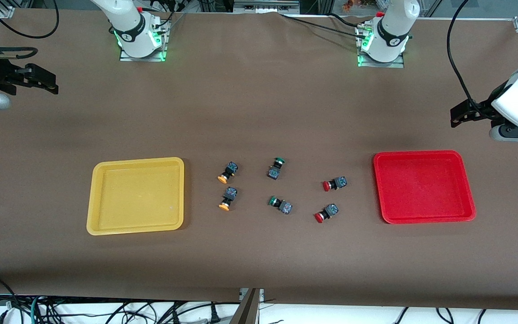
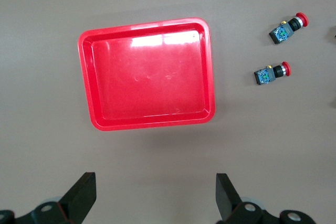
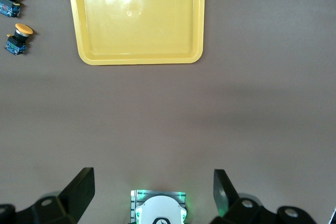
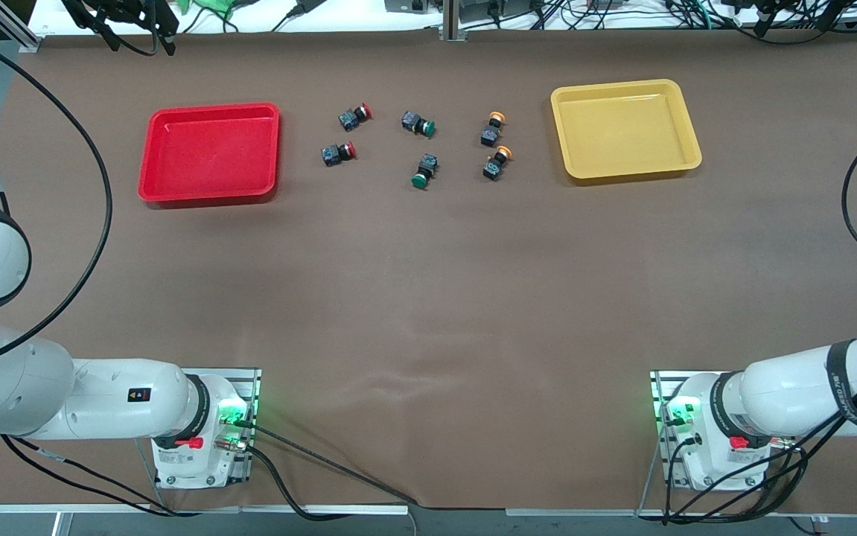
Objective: Place red and yellow buttons in trays
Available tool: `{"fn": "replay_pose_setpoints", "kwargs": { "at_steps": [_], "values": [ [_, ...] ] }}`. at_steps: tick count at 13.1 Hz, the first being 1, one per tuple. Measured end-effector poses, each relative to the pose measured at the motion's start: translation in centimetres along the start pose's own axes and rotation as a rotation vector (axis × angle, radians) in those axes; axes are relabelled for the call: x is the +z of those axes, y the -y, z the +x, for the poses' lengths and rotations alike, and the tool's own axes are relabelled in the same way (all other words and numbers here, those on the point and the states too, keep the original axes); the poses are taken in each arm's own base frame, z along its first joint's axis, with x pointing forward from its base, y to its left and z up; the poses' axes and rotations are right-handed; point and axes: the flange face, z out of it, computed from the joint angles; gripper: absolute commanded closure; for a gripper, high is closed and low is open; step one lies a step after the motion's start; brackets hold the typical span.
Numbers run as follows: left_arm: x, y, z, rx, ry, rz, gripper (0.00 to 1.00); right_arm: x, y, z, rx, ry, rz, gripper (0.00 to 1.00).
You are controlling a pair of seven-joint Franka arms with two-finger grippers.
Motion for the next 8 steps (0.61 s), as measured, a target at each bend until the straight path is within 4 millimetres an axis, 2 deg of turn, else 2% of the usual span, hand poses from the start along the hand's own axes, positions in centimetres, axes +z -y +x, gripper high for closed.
{"fn": "replay_pose_setpoints", "kwargs": {
  "at_steps": [8],
  "values": [
    [0.08, 0.29, -0.09, -0.005, 0.008, 0.0, 0.0, 0.07, -0.19, 0.05, 0.003, 0.001, 0.001, 0.0]
  ]
}}
